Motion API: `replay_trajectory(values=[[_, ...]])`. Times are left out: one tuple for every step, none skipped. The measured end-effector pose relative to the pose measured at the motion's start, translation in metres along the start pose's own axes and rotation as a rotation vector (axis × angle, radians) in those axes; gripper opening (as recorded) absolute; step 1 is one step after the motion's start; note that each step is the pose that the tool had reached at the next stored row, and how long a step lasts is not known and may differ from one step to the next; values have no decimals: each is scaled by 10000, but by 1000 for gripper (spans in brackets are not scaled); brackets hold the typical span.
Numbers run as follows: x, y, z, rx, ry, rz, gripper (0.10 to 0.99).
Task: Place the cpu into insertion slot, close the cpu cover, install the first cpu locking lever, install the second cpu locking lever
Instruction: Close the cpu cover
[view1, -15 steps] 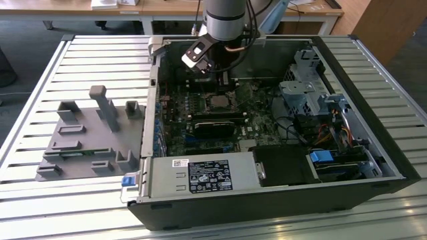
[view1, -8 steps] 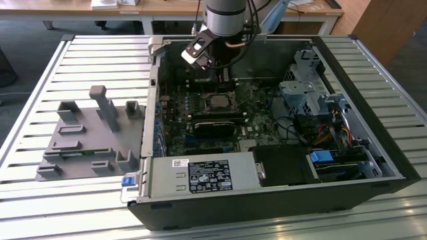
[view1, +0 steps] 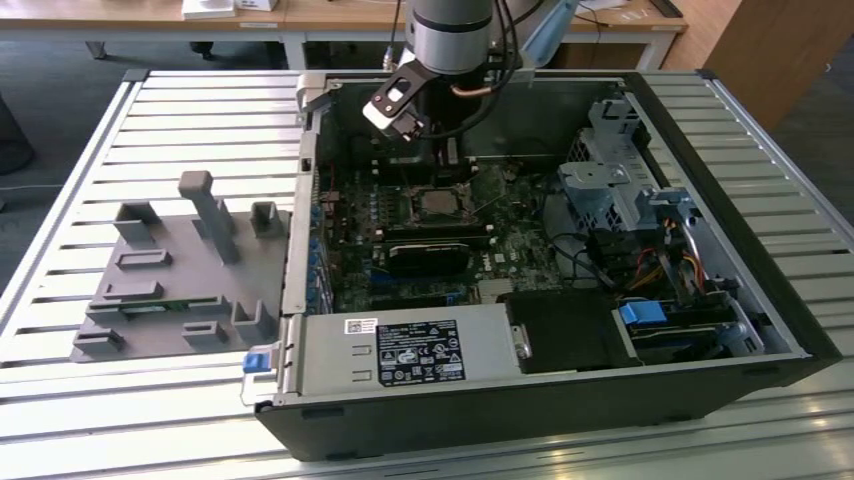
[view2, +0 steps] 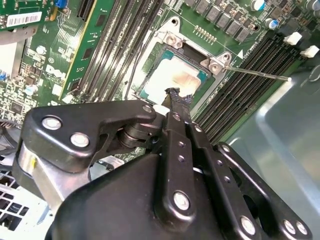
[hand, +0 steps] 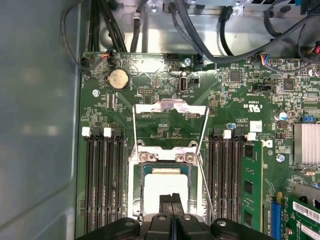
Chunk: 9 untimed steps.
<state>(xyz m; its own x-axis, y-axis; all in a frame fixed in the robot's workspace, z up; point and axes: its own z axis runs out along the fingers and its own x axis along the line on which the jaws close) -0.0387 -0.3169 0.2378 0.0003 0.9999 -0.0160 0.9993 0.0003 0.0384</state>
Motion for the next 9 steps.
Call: replay_trajectory(values=[[0,1,0,1,-1,0,106],[-1,4,-1,1,-2,-2,106],[-2,11,0,0,-1,-1,106],[-2,23,0,1,-2,-1,106],[-2,39,1,1,-1,-1,106],[-2,54,2,1,-1,0,106],[-2,62,2,0,0,-1,106],[-2,64,2,0,1,-1,106],[-2,65,-2,2,-3,0,106]])
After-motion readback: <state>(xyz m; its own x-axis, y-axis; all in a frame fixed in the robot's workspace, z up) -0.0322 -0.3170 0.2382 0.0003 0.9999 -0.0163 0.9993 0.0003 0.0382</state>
